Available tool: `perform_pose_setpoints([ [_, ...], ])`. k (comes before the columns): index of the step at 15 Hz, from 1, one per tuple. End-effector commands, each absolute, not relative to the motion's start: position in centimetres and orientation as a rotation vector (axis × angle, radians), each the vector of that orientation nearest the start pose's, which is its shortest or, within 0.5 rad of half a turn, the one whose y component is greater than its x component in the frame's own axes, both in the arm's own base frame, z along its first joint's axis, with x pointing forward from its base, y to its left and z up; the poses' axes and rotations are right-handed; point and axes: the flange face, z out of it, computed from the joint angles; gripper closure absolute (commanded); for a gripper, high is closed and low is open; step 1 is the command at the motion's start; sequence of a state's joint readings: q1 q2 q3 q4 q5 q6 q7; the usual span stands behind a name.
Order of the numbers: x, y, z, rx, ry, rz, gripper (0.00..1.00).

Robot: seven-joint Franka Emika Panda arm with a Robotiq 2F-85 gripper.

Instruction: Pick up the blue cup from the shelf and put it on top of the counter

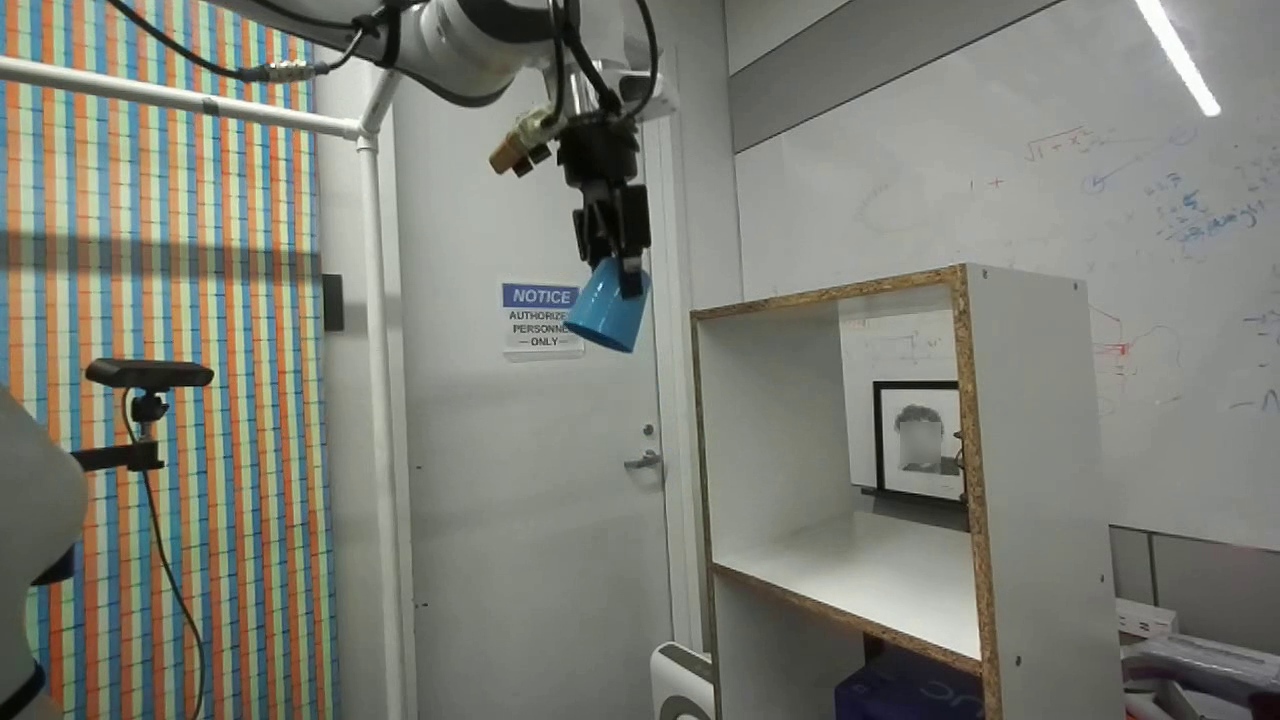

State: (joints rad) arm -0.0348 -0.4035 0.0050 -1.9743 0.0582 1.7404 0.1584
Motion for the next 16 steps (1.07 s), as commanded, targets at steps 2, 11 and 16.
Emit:
perform_pose_setpoints([
  [2, 47.8, -0.1, 72.5, -2.957, 0.422, -0.595, 0.54],
  [11, 58.1, -3.7, 70.7, -2.877, 0.584, -1.095, 0.54],
  [16, 59.6, -5.6, 69.1, -2.99, 0.718, -0.989, 0.54],
])
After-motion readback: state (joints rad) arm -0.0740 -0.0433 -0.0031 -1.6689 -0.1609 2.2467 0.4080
